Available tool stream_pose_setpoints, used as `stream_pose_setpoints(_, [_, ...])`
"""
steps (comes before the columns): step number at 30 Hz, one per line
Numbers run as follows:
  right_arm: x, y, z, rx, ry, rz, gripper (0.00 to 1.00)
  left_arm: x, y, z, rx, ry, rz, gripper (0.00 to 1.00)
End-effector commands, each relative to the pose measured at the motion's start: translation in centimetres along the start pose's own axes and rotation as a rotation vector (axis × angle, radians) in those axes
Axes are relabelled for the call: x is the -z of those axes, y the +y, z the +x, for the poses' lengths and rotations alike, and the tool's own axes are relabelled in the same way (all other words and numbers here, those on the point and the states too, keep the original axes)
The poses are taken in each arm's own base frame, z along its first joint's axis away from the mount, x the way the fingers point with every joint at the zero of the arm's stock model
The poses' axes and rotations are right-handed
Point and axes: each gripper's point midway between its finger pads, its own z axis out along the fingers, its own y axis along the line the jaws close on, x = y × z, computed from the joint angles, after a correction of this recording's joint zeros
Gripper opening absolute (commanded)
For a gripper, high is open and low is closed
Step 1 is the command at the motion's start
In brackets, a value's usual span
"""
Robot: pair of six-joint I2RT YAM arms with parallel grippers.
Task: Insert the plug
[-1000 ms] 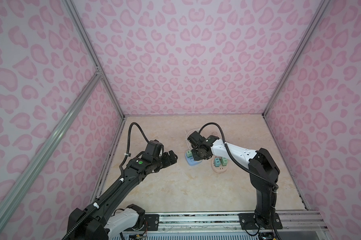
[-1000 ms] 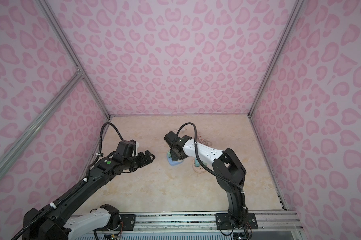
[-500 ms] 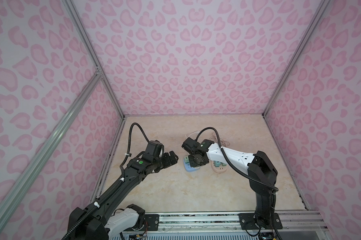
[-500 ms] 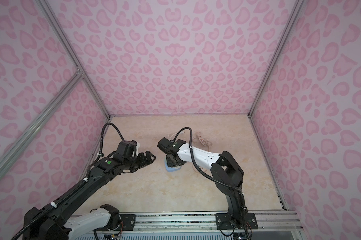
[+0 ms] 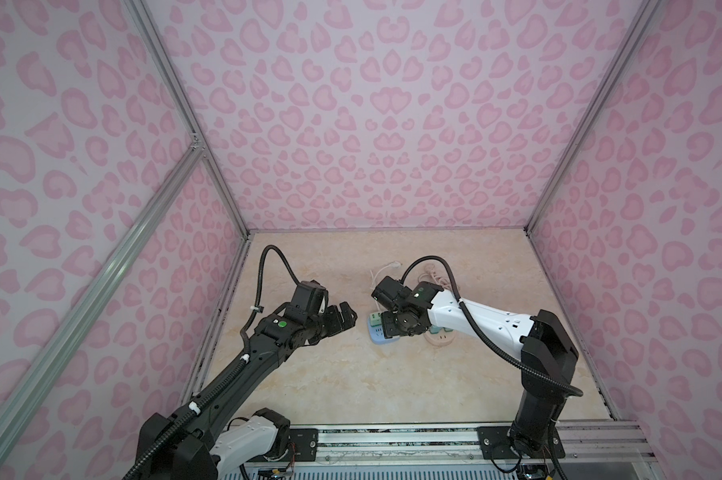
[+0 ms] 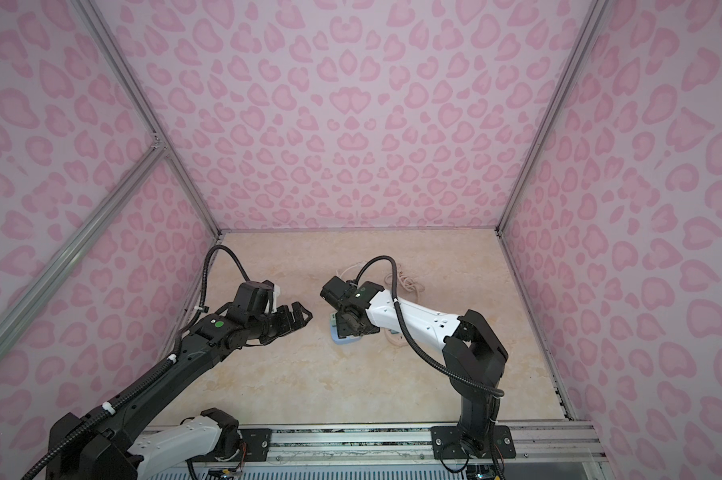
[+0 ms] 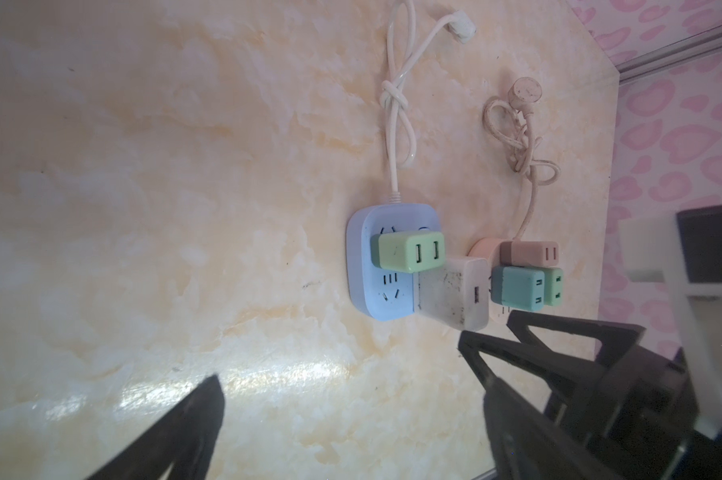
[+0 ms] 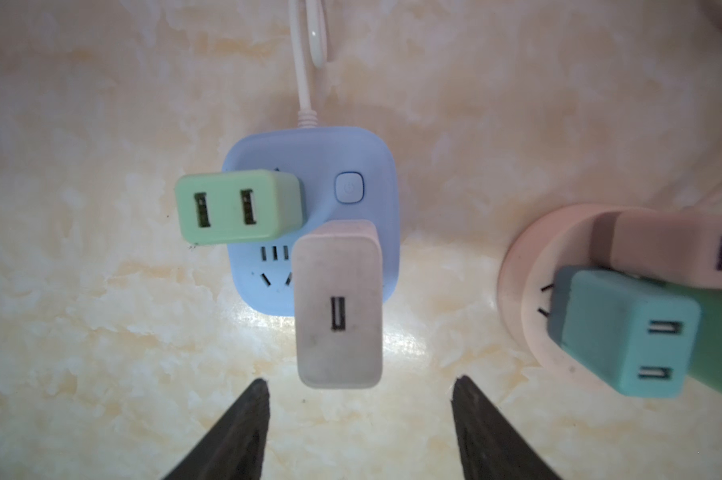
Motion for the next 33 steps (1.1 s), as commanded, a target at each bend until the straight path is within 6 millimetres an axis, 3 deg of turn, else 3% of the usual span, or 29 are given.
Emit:
stream_pose_setpoints(1, [1.1,-0.6,-0.3,0.004,-0.048,-0.008,0.71,0.4,0.4,-1.1,-0.023,-0.049,-0.043,0.99])
stream_pose_setpoints(5, [3.0,-1.3,-0.5,0.027,-0.123,-0.078,0.77,0.9,1.1,-2.2,-0.028,-0.110,-0.097,0.98])
stream_pose_setpoints(10, [5.2,-2.6,-0.5,0.048,-0.191,-0.097,0.98,2.0,2.6,-4.4,-0.047,-0.255,-0.213,0.98])
stream_pose_setpoints(14, [6.1,-3.5,-0.5,0.049,-0.242,-0.099,0.98,2.7,2.8,-6.1,-0.058,-0.379,-0.231,0.98])
stream_pose_setpoints(25, [4.4,-4.1,0.2,0.107,-0.248,-0.103,0.98,4.1,2.4,-7.6,-0.129,-0.687,-0.201,0.98])
stream_pose_setpoints(33, [4.3,-4.1,-0.2,0.159,-0.249,-0.088,0.98,3.1,2.5,-8.0,-0.179,-0.693,-0.277,0.98])
